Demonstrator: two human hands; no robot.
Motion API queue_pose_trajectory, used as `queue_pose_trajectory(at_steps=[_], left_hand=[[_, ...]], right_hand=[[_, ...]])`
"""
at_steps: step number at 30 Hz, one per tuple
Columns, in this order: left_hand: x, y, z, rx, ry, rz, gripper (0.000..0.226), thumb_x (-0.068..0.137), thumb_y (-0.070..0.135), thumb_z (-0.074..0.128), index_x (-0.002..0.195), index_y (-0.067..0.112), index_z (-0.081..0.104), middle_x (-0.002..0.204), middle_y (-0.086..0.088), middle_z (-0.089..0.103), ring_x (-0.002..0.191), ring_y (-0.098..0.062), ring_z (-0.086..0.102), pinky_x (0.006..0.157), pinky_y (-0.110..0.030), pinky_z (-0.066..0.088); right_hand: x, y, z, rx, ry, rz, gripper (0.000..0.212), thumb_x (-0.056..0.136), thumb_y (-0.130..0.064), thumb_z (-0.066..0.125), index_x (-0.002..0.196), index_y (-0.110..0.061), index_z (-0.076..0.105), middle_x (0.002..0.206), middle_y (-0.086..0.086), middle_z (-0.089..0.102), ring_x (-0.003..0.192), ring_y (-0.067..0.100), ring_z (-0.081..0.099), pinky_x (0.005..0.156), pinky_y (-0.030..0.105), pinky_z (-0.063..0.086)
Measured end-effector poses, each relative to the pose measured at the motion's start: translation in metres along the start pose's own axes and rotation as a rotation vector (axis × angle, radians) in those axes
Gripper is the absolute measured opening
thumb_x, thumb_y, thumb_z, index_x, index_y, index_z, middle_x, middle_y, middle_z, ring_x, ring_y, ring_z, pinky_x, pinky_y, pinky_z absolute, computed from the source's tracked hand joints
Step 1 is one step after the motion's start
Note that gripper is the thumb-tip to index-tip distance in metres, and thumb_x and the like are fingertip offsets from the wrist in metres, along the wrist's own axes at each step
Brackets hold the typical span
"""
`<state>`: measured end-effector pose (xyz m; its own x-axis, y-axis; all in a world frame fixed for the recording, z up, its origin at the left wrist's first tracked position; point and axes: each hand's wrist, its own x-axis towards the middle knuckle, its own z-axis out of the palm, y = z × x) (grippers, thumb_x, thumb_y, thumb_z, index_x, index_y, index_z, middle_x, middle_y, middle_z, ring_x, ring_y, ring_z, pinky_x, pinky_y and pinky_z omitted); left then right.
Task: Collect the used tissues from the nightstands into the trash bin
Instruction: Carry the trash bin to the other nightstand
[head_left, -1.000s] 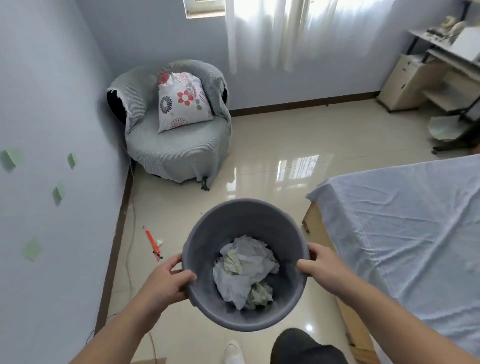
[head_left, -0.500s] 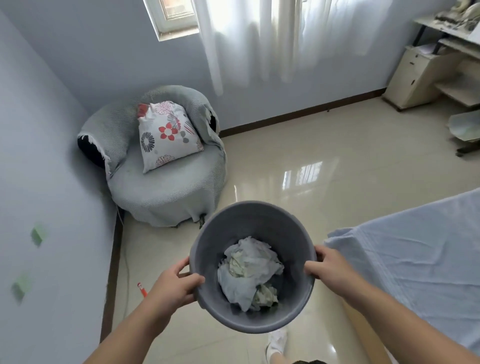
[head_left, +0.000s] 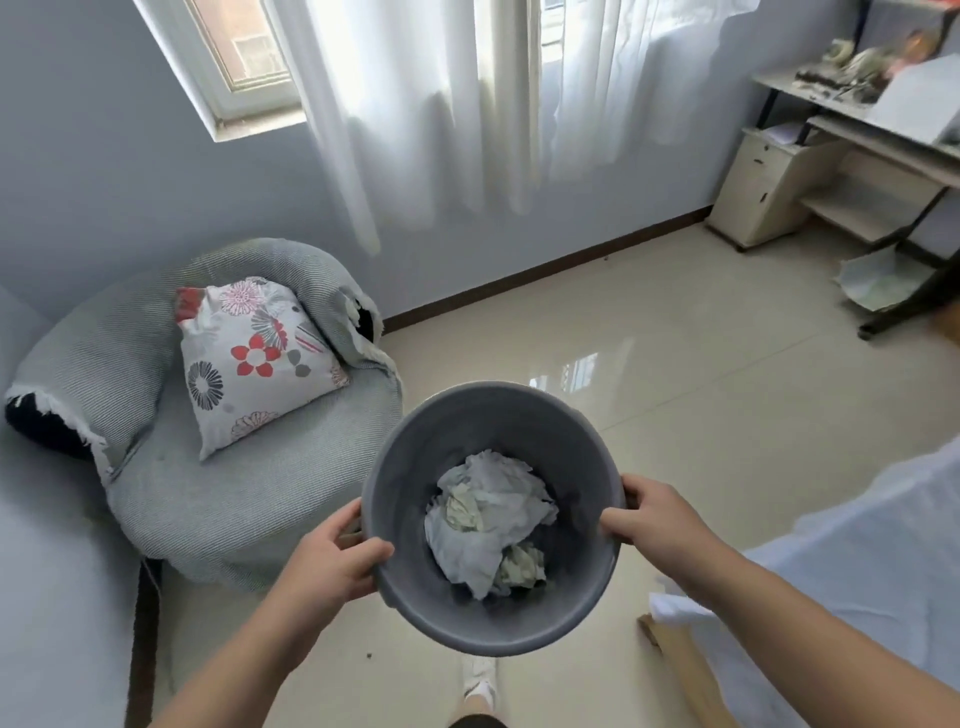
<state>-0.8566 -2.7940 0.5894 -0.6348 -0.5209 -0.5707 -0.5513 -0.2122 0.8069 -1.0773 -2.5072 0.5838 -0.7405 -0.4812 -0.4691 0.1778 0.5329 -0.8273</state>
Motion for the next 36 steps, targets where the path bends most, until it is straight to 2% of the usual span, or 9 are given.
queue_pose_trajectory(at_steps=[2,6,10,16,20,25,28,31,36], left_hand=[[0.05,0.036,0.012,0.027,-0.08,0.0,0.061,0.089,0.001,0.072,0.132,0.042,0.063,0.102,-0.006,0.085,0.094,-0.038,0.081,0.077,-0.046,0.069],[0.132,0.124,0.057,0.074,-0.247,0.057,0.06,0.084,0.005,0.077,0.131,0.04,0.064,0.104,-0.004,0.085,0.092,-0.029,0.083,0.068,-0.032,0.068],[0.197,0.207,0.132,0.177,-0.409,0.153,0.054,0.086,0.003,0.075,0.127,0.038,0.071,0.108,-0.002,0.085,0.095,-0.024,0.082,0.069,-0.032,0.067],[0.277,0.264,0.271,0.329,-0.584,0.175,0.055,0.09,-0.003,0.068,0.128,0.037,0.071,0.109,-0.004,0.084,0.095,-0.025,0.082,0.07,-0.029,0.067],[0.325,0.296,0.355,0.405,-0.639,0.103,0.056,0.085,0.0,0.069,0.13,0.034,0.071,0.112,-0.008,0.084,0.098,-0.03,0.082,0.073,-0.031,0.067],[0.383,0.358,0.442,0.441,-0.665,0.088,0.054,0.09,-0.001,0.069,0.133,0.032,0.069,0.112,-0.008,0.084,0.096,-0.032,0.082,0.072,-0.033,0.068],[0.419,0.393,0.494,0.436,-0.692,0.092,0.057,0.091,0.0,0.069,0.137,0.034,0.067,0.113,-0.009,0.083,0.098,-0.033,0.081,0.073,-0.032,0.068],[0.456,0.419,0.543,0.416,-0.721,0.082,0.059,0.09,-0.001,0.07,0.138,0.034,0.065,0.114,-0.007,0.083,0.099,-0.032,0.081,0.071,-0.032,0.068],[0.523,0.454,0.636,0.448,-0.792,0.026,0.056,0.088,-0.005,0.067,0.13,0.032,0.071,0.11,-0.009,0.084,0.094,-0.032,0.082,0.068,-0.033,0.067]], right_hand=[[0.027,-0.016,-0.023,0.002,0.052,0.017,0.027,0.06,-0.023,0.065,0.085,-0.019,0.075,0.074,-0.004,0.074,0.076,0.02,0.068,0.078,0.05,0.062],[0.068,-0.043,-0.084,0.086,0.2,0.02,0.029,0.062,-0.021,0.068,0.089,-0.017,0.076,0.083,0.002,0.078,0.085,0.026,0.073,0.087,0.057,0.061],[0.095,-0.04,-0.149,0.171,0.357,0.038,0.03,0.063,-0.025,0.069,0.092,-0.023,0.075,0.085,-0.003,0.078,0.09,0.026,0.074,0.086,0.054,0.063],[0.144,0.012,-0.234,0.348,0.505,0.156,0.032,0.059,-0.03,0.069,0.091,-0.031,0.076,0.09,0.001,0.078,0.096,0.03,0.074,0.092,0.058,0.06],[0.184,0.03,-0.297,0.4,0.513,0.244,0.029,0.061,-0.028,0.069,0.088,-0.034,0.075,0.085,-0.004,0.077,0.094,0.028,0.073,0.093,0.056,0.06],[0.234,0.014,-0.396,0.354,0.548,0.257,0.028,0.066,-0.026,0.069,0.093,-0.026,0.075,0.09,0.001,0.077,0.097,0.031,0.072,0.096,0.053,0.059],[0.266,0.005,-0.454,0.307,0.578,0.252,0.028,0.068,-0.026,0.068,0.096,-0.025,0.074,0.092,0.001,0.076,0.095,0.027,0.072,0.088,0.044,0.06],[0.299,0.005,-0.494,0.275,0.608,0.272,0.029,0.068,-0.03,0.067,0.097,-0.03,0.07,0.086,-0.007,0.074,0.089,0.021,0.071,0.074,0.031,0.056],[0.355,0.022,-0.548,0.335,0.641,0.384,0.028,0.07,-0.028,0.065,0.097,-0.032,0.069,0.087,-0.009,0.073,0.089,0.021,0.07,0.074,0.028,0.054]])
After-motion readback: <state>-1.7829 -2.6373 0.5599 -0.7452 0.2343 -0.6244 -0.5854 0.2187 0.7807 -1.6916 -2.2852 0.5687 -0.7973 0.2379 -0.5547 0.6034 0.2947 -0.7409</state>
